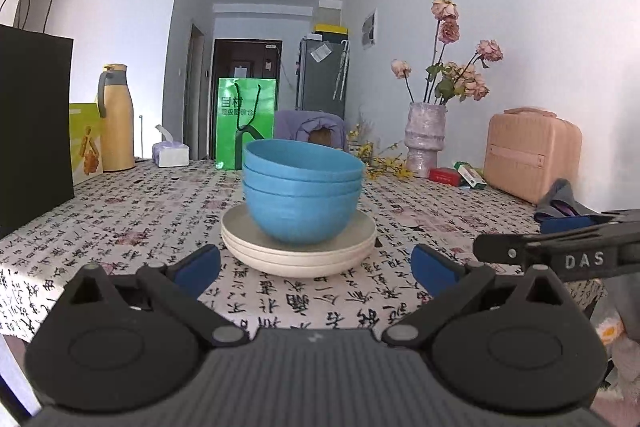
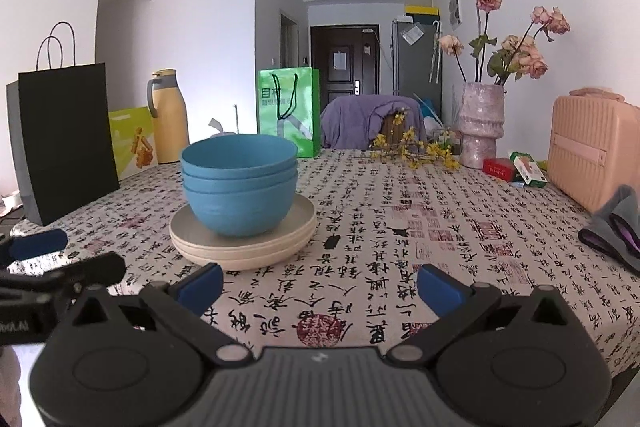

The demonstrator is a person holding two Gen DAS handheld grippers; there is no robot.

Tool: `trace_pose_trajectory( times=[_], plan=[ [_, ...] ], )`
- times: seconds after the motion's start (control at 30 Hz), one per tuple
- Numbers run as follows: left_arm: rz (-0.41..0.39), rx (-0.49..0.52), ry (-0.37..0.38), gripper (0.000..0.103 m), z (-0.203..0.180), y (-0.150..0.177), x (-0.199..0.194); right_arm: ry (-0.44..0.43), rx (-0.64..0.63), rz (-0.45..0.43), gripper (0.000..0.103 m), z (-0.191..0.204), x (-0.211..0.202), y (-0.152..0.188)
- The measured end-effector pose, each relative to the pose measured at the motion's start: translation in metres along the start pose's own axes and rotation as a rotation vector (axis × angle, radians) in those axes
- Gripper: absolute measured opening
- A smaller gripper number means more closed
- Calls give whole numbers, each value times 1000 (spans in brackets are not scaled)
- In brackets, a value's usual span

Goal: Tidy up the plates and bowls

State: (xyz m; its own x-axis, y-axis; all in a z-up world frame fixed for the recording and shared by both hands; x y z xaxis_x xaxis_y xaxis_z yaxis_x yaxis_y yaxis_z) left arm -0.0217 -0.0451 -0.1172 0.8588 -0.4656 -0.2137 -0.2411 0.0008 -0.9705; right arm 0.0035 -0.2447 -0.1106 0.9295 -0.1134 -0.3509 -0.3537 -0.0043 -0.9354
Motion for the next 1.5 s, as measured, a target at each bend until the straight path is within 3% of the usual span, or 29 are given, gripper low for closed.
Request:
trace_pose_trajectory(
  times=[1.5],
  plan=[
    [-16,-26,-8,103,0,3,-4,0,-16,-22,103,2,-7,4]
  ],
)
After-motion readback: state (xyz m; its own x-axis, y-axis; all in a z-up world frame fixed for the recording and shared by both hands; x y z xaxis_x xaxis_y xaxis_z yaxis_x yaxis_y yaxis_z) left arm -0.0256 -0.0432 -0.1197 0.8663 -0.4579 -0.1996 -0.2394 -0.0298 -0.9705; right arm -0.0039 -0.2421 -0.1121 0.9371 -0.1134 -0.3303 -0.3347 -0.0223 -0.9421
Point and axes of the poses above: each gripper's, at about its wrist camera, not at the fingertips, and x roughly the way its jaws point, z to its left, y to its underside, the point moved 4 cm from there along x, roughly the way its jaws point, and after that the axes turned 12 degrees about y, right-handed, at the moved point
